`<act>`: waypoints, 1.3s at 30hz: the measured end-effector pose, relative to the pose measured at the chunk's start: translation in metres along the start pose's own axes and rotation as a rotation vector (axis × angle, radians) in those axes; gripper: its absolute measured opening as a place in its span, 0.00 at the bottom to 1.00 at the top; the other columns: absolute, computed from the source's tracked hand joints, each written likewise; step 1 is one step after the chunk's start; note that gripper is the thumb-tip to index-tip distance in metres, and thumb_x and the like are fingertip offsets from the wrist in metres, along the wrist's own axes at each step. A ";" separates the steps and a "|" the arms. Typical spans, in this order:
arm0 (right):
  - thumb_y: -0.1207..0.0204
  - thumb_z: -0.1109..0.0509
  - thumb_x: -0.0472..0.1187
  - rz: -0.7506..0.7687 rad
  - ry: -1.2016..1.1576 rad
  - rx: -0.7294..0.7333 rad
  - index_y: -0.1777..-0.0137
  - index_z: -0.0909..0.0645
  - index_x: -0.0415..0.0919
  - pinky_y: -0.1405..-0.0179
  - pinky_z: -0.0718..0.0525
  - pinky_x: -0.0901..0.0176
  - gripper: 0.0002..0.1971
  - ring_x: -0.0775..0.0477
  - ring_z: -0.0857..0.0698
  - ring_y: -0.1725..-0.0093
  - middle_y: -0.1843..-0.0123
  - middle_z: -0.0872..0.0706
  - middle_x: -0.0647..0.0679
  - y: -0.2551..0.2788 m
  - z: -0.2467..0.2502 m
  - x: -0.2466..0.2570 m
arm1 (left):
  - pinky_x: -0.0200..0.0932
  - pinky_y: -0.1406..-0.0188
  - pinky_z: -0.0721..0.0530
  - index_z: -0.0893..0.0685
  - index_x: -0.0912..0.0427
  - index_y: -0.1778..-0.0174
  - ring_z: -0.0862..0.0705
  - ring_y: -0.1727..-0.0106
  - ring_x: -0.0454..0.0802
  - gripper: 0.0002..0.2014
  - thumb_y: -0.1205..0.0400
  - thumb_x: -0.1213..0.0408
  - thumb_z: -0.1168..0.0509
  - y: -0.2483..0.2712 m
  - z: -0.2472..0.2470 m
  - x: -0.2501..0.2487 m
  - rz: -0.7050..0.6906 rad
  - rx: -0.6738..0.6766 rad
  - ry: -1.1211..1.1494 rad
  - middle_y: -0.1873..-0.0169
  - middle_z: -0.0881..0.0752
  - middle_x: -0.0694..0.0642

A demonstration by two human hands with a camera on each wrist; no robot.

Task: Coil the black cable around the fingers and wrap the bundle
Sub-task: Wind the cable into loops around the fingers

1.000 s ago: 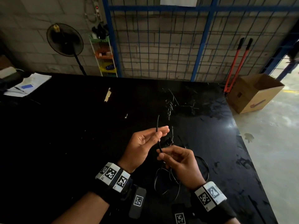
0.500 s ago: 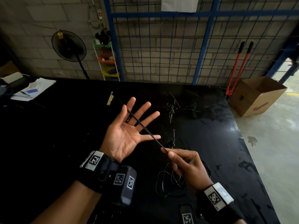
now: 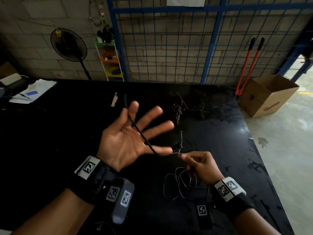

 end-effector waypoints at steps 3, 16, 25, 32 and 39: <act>0.21 0.21 0.47 0.061 0.036 -0.085 0.60 0.07 0.43 0.74 0.23 0.55 0.10 0.45 0.21 0.75 0.72 0.13 0.38 -0.012 0.008 0.018 | 0.96 0.28 0.60 0.13 0.55 0.32 0.32 0.17 0.81 0.17 0.10 0.52 0.40 0.009 -0.006 0.056 0.195 0.058 -0.062 0.21 0.21 0.68; 0.23 0.18 0.39 0.418 0.259 0.040 0.56 0.07 0.41 0.63 0.16 0.71 0.03 0.62 0.10 0.68 0.65 0.05 0.51 0.023 -0.013 0.127 | 0.88 0.23 0.38 0.16 0.52 0.24 0.15 0.25 0.66 0.22 0.13 0.50 0.37 0.028 0.073 0.096 0.406 -0.500 -0.544 0.26 0.14 0.63; 0.18 0.25 0.40 0.458 0.045 0.126 0.46 0.04 0.44 0.76 0.24 0.68 0.07 0.54 0.21 0.77 0.76 0.16 0.39 0.066 -0.036 0.116 | 0.91 0.25 0.40 0.15 0.43 0.26 0.18 0.23 0.70 0.21 0.14 0.48 0.40 0.006 0.075 0.050 0.138 -0.517 -0.382 0.24 0.17 0.68; 0.21 0.25 0.46 0.241 -0.043 0.139 0.44 0.04 0.47 0.74 0.29 0.63 0.11 0.52 0.23 0.76 0.77 0.16 0.49 0.063 -0.030 0.051 | 0.92 0.28 0.35 0.14 0.44 0.30 0.28 0.17 0.77 0.19 0.11 0.48 0.45 -0.007 0.043 -0.006 -0.074 -0.339 -0.206 0.17 0.27 0.71; 0.17 0.26 0.49 0.014 0.060 0.153 0.48 0.04 0.49 0.75 0.29 0.63 0.10 0.51 0.26 0.75 0.76 0.17 0.51 0.031 -0.023 -0.016 | 0.93 0.24 0.57 0.19 0.53 0.24 0.51 0.12 0.81 0.19 0.09 0.54 0.41 -0.009 -0.005 -0.008 0.011 -0.039 -0.075 0.13 0.39 0.73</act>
Point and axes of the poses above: each hand's wrist, its own y-axis away from the middle knuckle, its own z-axis out of the back of the hand, x = y × z, the point moved 8 cm from there along -y, towards the middle knuckle
